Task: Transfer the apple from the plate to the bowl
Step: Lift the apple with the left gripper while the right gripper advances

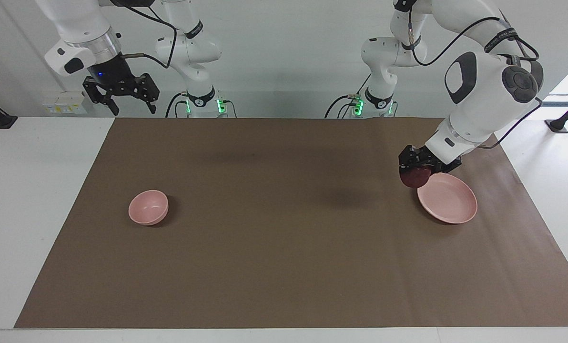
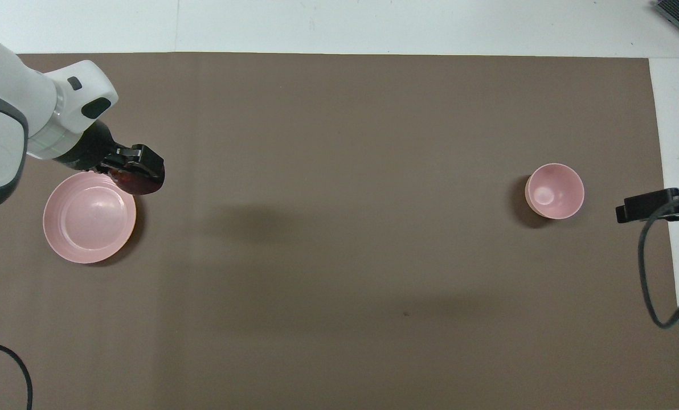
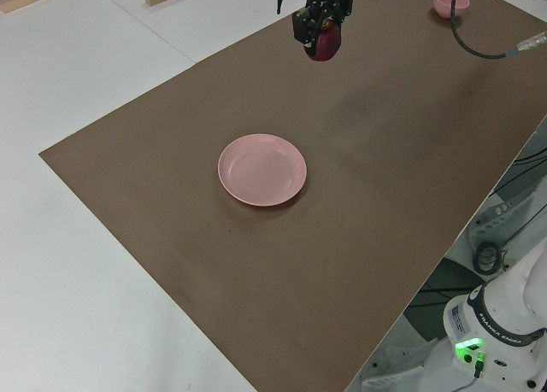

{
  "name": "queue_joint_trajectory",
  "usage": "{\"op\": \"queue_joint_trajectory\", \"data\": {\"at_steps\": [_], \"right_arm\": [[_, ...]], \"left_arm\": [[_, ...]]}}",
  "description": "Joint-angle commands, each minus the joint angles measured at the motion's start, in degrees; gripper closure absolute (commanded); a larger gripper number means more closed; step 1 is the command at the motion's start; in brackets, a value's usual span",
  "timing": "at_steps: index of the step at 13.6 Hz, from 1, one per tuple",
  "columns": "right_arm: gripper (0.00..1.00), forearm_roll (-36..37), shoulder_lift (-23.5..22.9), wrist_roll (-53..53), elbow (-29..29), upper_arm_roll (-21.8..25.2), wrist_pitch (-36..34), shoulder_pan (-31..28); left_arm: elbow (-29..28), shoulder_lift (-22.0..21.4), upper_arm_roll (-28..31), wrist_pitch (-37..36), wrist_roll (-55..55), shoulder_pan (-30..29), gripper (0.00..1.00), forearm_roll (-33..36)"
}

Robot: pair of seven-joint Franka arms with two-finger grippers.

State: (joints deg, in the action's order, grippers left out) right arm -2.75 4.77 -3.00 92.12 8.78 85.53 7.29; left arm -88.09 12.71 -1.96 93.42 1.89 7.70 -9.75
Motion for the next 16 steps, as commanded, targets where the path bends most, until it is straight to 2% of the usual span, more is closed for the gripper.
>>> {"op": "queue_joint_trajectory", "data": {"at_steps": [1, 3, 5, 7, 8, 10, 14, 16], "right_arm": [[0.00, -3.9, 0.7, -1.8, 2.6, -0.1, 2.9, -0.3], [0.00, -7.0, 0.4, -3.2, 3.5, -0.1, 3.9, -0.4], [0.00, -11.7, 0.0, -6.5, 5.6, -0.1, 6.5, -1.1], [0.00, -16.5, -1.3, -8.7, 6.2, 0.0, 7.5, -1.7], [0.00, -21.4, -2.7, -10.6, 6.2, 0.1, 7.5, -3.2], [0.00, -25.6, -5.2, -16.5, 6.2, 0.1, 7.7, -4.7], [0.00, -38.3, -8.3, -17.3, 6.5, 0.1, 8.5, -5.5], [0.00, -46.9, -8.5, -18.2, 9.3, 0.1, 8.4, -5.7]], "left_arm": [[1.3, -0.1, -1.9, -4.0, -6.5, 1.5, 1.00, -1.2], [1.3, -0.3, -3.0, -7.2, -10.9, 2.2, 1.00, -4.4], [1.4, -0.4, -2.7, -14.6, -13.2, 1.9, 1.00, -13.7], [1.3, -0.4, -3.1, -16.3, -17.9, 2.1, 1.00, -17.8], [0.9, -0.8, -3.1, -17.0, -20.5, 2.2, 1.00, -20.7], [0.7, -0.9, -4.1, -17.4, -26.7, 2.2, 1.00, -25.6], [-0.2, -1.4, -6.9, -16.3, -42.7, 2.3, 1.00, -36.5], [-0.8, -1.5, -8.9, -13.6, -48.5, 2.3, 1.00, -40.0]]}}
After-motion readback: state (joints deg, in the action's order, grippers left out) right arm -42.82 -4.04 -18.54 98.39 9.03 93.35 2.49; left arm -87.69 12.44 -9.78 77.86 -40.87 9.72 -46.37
